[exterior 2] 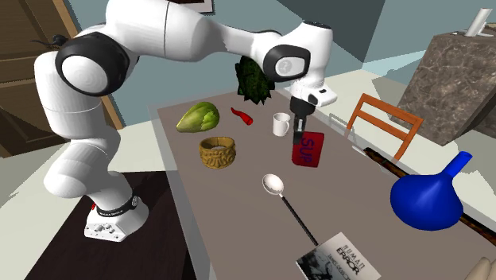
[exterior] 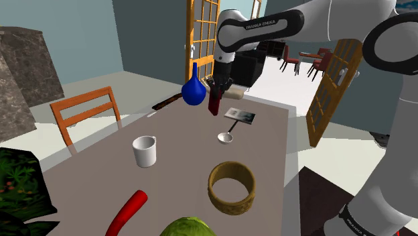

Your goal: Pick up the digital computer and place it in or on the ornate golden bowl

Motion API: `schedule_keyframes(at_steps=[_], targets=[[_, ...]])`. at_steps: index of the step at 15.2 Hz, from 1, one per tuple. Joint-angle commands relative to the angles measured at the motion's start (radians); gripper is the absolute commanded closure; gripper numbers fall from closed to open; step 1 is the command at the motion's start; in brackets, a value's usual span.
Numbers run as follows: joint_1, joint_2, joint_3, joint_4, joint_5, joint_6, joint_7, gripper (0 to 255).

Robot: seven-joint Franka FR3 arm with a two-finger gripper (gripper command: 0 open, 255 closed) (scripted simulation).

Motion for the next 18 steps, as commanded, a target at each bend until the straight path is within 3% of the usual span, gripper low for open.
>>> schedule_keyframes(at_steps=[1, 8, 18], targets=[[0.001, -0.003, 0.001, 0.023, 0.0, -0.026, 0.001, 255], [0.002, -0.003, 0.001, 0.106, 0.001, -0.109, 0.0, 255], [0.065, -0.34, 0.058, -0.288, 0.036, -0.05, 0.117, 255]])
